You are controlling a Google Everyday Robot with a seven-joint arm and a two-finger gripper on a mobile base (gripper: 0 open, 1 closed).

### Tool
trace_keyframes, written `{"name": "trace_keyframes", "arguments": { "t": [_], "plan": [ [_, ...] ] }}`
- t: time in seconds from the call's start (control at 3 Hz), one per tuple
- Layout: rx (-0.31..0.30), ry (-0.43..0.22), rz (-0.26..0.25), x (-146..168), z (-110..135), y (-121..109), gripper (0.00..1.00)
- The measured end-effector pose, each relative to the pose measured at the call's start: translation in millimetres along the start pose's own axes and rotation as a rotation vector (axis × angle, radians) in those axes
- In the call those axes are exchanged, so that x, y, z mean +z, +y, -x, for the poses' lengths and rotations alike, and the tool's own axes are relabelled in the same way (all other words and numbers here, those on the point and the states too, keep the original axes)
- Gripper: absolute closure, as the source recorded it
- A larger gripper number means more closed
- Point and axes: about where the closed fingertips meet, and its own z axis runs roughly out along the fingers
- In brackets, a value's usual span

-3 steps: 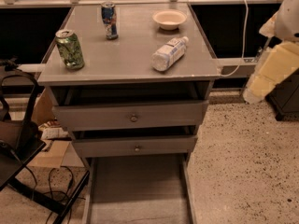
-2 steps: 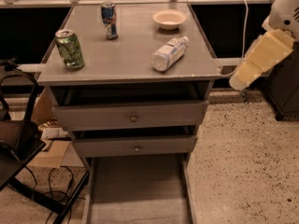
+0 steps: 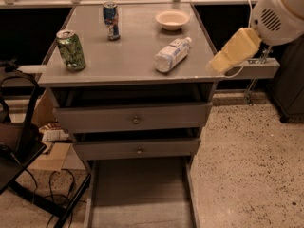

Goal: Place blue plastic bottle into bottom drawer

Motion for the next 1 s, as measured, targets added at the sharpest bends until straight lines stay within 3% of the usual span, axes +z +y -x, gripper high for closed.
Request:
{"name": "trace_keyframes", "arguments": {
  "t": [0.33,0.67,1.0],
  "plan": [
    [0.086,-0.005,0.001,-1.0,1.4,0.7,0.00],
    [0.123,0.016,0.004,8.4,23.6,-6.8,0.00],
    [0.241,0.126,-0.007,47.0,62.6,-27.7,0.00]
  ]
}}
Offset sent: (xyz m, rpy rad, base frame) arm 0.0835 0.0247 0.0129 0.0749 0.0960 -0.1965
